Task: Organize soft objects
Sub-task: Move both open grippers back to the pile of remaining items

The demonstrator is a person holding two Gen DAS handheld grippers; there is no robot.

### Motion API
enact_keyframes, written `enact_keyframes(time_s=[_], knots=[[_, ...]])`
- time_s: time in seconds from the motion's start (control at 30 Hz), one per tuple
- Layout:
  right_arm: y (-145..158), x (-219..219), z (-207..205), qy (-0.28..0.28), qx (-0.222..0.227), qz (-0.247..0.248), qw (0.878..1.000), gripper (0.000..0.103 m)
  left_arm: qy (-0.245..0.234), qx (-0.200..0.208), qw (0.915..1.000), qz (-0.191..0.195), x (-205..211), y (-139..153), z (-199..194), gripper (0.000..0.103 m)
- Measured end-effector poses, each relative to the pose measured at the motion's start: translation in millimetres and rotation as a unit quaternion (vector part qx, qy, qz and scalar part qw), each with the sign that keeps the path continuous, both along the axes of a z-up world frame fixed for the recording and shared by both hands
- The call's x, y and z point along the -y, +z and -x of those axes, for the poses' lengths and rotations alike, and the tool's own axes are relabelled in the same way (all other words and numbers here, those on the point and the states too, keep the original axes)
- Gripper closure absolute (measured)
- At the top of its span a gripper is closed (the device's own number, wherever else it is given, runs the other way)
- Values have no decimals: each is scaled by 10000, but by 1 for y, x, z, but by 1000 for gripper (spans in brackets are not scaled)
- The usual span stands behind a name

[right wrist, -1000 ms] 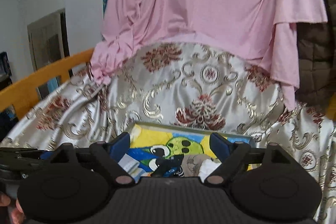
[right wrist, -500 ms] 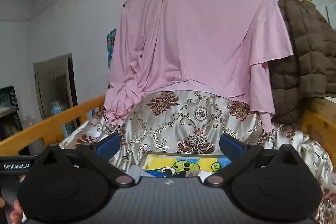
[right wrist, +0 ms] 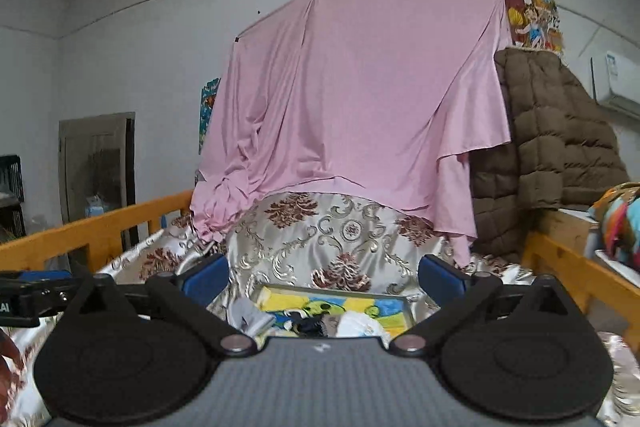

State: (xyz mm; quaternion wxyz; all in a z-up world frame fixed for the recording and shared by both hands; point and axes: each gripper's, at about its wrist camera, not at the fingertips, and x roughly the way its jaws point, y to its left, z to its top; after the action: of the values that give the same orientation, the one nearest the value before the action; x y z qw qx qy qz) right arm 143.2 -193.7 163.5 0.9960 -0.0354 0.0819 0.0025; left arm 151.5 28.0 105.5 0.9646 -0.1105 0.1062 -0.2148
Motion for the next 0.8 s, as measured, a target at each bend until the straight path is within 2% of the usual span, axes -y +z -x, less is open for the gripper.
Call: enact_keyframes(time_s=[0.13,0.33,0.47,0.8], knots=[[-12,-3,20,-269,-181,93,9994,0,-49,-2,10000,1,2,-7,16,1],[-30,1,49,-418,-318,-64,9986,0,-38,-9,9999,-98,3,-17,36,1],[-43,1,65,-465,-352,99,9982,0,-53,-47,9998,-176,4,-28,45,1],[-77,1,80,-453,-725,233,9961,0,-155,-258,9982,-525,13,-60,51,1]])
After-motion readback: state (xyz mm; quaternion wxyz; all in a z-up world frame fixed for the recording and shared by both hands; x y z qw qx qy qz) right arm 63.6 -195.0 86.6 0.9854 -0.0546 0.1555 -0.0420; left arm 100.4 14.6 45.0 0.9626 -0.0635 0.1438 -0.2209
